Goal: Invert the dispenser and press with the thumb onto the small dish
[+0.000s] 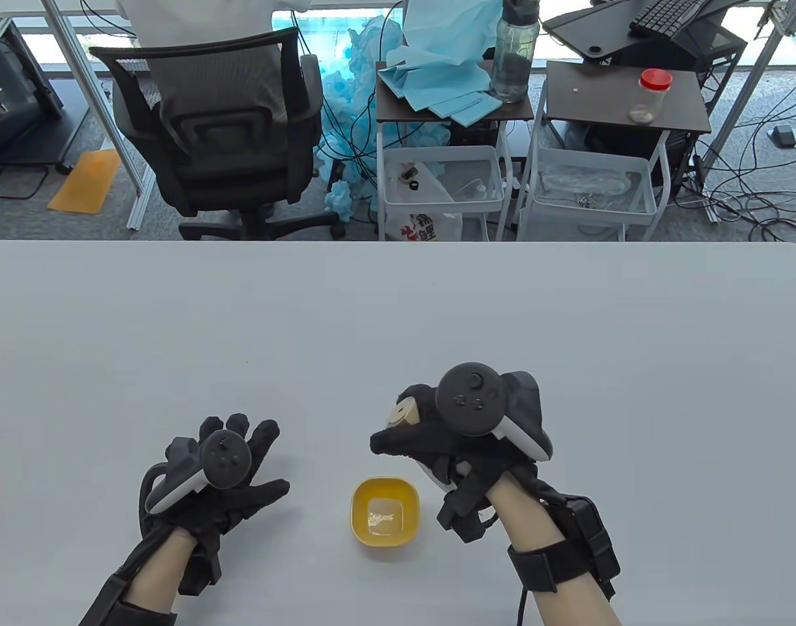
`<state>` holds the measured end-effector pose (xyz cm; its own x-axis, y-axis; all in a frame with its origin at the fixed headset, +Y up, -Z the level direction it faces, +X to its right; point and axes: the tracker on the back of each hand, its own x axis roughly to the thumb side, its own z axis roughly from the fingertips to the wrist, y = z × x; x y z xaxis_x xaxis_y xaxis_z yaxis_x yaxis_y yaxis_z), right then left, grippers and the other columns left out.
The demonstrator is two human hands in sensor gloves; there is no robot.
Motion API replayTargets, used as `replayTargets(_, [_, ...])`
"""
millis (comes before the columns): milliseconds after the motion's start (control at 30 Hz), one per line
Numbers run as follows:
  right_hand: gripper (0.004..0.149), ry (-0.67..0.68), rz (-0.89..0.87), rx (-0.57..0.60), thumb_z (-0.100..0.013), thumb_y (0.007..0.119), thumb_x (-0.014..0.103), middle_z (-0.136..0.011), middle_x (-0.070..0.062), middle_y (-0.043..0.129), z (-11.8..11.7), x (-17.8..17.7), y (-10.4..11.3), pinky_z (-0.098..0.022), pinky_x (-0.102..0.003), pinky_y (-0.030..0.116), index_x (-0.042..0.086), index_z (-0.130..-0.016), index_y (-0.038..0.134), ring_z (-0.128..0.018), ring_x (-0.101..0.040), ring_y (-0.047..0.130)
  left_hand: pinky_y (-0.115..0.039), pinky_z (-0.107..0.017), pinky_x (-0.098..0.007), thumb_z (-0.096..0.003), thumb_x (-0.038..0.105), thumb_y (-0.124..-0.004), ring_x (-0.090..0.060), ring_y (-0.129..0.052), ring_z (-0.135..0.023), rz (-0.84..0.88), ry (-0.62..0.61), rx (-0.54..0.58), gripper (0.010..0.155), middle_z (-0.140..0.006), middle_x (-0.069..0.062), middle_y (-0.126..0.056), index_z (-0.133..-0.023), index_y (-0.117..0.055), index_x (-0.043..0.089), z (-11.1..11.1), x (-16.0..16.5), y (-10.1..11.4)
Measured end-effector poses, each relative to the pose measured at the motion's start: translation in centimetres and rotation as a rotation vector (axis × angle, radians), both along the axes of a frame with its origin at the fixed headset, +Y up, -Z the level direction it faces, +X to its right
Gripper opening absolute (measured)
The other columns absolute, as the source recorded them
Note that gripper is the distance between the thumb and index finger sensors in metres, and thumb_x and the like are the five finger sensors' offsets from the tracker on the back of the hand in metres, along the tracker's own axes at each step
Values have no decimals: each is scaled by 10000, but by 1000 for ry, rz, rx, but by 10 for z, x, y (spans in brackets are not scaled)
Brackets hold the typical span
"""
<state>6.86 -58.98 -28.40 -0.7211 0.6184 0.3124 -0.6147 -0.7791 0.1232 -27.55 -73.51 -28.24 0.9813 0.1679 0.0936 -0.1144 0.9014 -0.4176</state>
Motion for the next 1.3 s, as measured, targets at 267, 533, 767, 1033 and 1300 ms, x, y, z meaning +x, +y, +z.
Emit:
replayTargets(267, [790,-130,-327,174,-392,811,714,-771,-165,891,15,40,-19,-476,-523,812,94,-881,772,-579,-356,983,-172,-677,-834,-519,782,-637,-472,-55,-1164,-11,15,0,834,-1253,-23,-77,-1089,-100,495,0,-2,0])
replayTargets(533, [791,-213,-535,316,-407,784,740,-787,-137,882,21,68,-44,-488,-497,822,118,-895,751,-596,-324,984,-169,-679,-833,-519,784,-636,-470,-50,-1164,-12,18,9,832,-1253,-21,-76,-1088,-100,498,0,-3,1])
replayTargets(767, [791,-299,-479,346,-421,768,746,-792,-137,876,17,76,-74,-487,-492,829,118,-900,741,-600,-320,984,-171,-678,-833,-518,784,-634,-473,-52,-1163,-24,10,2,839,-1253,-22,-78,-1085,-86,497,-1,-1,-1])
replayTargets(1033, [786,-283,-481,298,-411,790,724,-826,-135,852,7,79,-109,-523,-510,815,125,-915,717,-653,-331,965,-169,-678,-833,-521,783,-634,-472,-50,-1163,-23,-8,-4,838,-1253,-22,-76,-1086,-87,495,-1,1,-2])
replayTargets(1300, [784,-249,-404,226,-398,826,691,-849,-144,840,-4,71,-138,-552,-531,800,121,-924,712,-696,-348,949,-170,-676,-834,-523,782,-631,-474,-52,-1162,-38,1,-4,833,-1253,-23,-74,-1086,-88,496,-1,1,-2])
